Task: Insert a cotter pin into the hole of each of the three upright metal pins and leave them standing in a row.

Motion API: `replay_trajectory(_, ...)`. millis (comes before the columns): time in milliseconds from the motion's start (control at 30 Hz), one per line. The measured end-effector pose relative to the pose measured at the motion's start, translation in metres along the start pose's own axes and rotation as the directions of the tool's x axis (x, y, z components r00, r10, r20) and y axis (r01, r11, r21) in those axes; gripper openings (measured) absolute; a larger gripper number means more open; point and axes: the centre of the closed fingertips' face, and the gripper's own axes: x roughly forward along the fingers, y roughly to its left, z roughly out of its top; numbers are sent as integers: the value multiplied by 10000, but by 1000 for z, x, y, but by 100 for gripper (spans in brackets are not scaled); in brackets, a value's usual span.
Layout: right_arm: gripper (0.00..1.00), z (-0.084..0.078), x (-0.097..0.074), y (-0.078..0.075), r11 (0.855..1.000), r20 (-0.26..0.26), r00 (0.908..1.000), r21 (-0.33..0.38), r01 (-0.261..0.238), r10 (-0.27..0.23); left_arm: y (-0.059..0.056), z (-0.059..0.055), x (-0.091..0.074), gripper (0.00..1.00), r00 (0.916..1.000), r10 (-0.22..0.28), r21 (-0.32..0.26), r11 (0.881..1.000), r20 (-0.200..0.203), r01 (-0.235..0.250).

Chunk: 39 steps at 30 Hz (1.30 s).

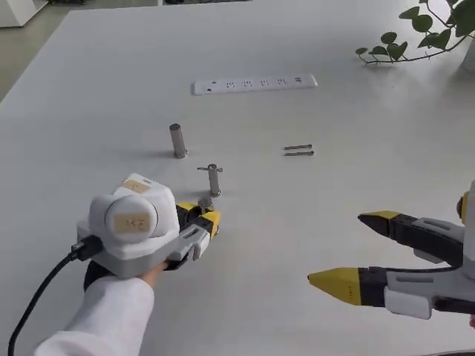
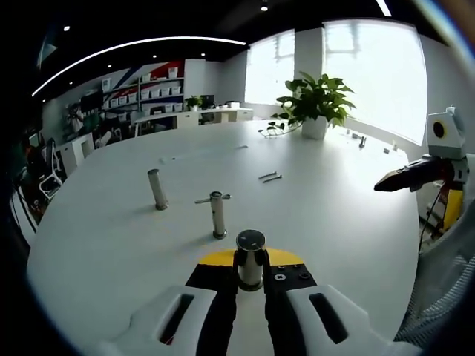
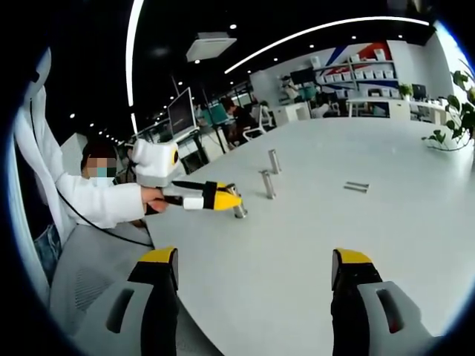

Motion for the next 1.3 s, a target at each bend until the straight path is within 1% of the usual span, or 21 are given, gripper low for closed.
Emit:
replay_trajectory(200, 83, -3, 0, 0, 10000, -61, 10000, 57, 5, -4, -2, -3, 0, 10, 9999, -120, -4, 9999, 13, 120)
replay_trajectory(300, 83, -3, 0, 1, 10000, -74, 10000, 64, 5, -4, -5, -5, 0, 10, 9997, -263, 240, 9994, 2, 263)
replay_trajectory(400, 83, -3, 1, 1, 10000, -76, 10000, 69, 1, 0, -5, -7, 0, 11, 9994, -329, 162, 9993, -42, 330)
replay_trajectory(500, 82, -3, 3, 2, 9999, -68, 10000, 105, -58, 59, -4, -9, 0, 11, 9994, -349, 269, 9990, -83, 351)
replay_trajectory(600, 81, -1, 4, 2, 9999, 11, 10000, 93, -54, 54, -4, -12, 0, 11, 9991, -415, 263, 9988, -103, 417)
replay_trajectory(733, 80, 0, 6, 2, 9997, 128, 9999, 206, -97, 94, -4, -11, 0, 11, 9989, -466, 432, 9980, -80, 469)
replay_trajectory(800, 80, -1, 7, 1, 9997, 61, 9999, 204, -100, 99, -3, -11, 0, 11, 9991, -424, 273, 9987, -55, 426)
replay_trajectory(833, 81, -2, 7, 1, 9997, 51, 9999, 201, -108, 107, -3, -11, 0, 11, 9993, -386, 85, 9992, -25, 386)
replay_trajectory(1000, 81, -2, 8, 2, 9996, 43, 9999, 231, -150, 149, -3, -11, 0, 12, 9989, -459, -175, 9988, 45, 460)
replay_trajectory(1067, 80, -2, 8, 3, 9996, 57, 9998, 218, -178, 176, -3, -9, -2, 12, 9987, -500, -373, 9981, 34, 501)
replay_trajectory(1100, 81, -1, 7, 3, 9996, 63, 9998, 189, -192, 190, -3, -5, -6, 13, 9983, -572, -528, 9969, 143, 579)
replay_trajectory(1133, 81, -1, 7, 4, 9996, 64, 9998, 185, -195, 194, -6, -1, -11, 14, 9967, -754, -718, 9944, 283, 773)
replay_trajectory(1167, 81, -1, 7, 4, 9996, 70, 9998, 187, -196, 195, -6, 1, -14, 16, 9962, -808, -785, 9934, 310, 830)
replay_trajectory(1300, 80, -2, 5, 1, 9996, 62, 9999, 256, -122, 120, 3, 6, -34, 27, 9935, -998, -932, 9901, 548, 1046)
